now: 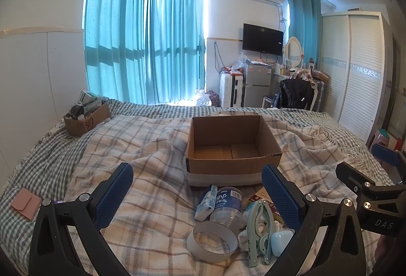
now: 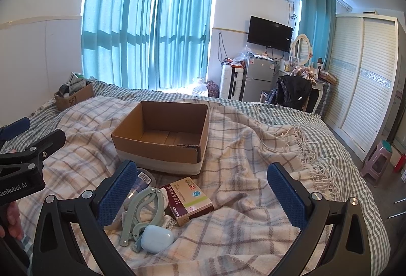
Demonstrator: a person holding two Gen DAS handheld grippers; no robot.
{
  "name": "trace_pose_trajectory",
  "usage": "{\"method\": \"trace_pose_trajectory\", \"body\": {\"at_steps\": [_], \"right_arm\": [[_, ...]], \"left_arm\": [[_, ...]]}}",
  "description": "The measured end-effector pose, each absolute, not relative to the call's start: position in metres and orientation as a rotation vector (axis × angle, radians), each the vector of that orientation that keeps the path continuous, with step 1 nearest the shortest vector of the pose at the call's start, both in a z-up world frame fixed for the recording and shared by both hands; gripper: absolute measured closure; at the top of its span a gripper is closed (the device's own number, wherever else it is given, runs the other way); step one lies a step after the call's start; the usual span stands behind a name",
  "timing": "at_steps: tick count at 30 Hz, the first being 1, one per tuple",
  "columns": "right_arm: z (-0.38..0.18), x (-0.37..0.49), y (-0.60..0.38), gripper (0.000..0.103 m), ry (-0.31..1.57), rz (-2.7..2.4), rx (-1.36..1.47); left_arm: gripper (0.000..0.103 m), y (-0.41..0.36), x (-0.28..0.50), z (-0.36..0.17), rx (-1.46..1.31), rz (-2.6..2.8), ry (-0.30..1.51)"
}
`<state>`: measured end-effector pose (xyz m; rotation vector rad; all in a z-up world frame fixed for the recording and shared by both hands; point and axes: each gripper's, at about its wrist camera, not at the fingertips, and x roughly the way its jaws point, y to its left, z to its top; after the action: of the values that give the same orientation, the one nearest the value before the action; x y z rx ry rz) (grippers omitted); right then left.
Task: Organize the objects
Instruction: 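Move both grippers toward the loose items beside the cardboard box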
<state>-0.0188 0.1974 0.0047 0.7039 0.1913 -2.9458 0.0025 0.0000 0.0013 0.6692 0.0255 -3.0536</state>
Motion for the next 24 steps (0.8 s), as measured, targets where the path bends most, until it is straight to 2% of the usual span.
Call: {"method": "trace_pose_trajectory", "body": {"at_steps": [24], "right_arm": [[0.014, -0.006, 0.192, 0.000, 0.220, -2.934, 0.668]], "left_arm": [[0.000, -0.004, 0.004, -0.002, 0.713, -3.030, 0.052]]}}
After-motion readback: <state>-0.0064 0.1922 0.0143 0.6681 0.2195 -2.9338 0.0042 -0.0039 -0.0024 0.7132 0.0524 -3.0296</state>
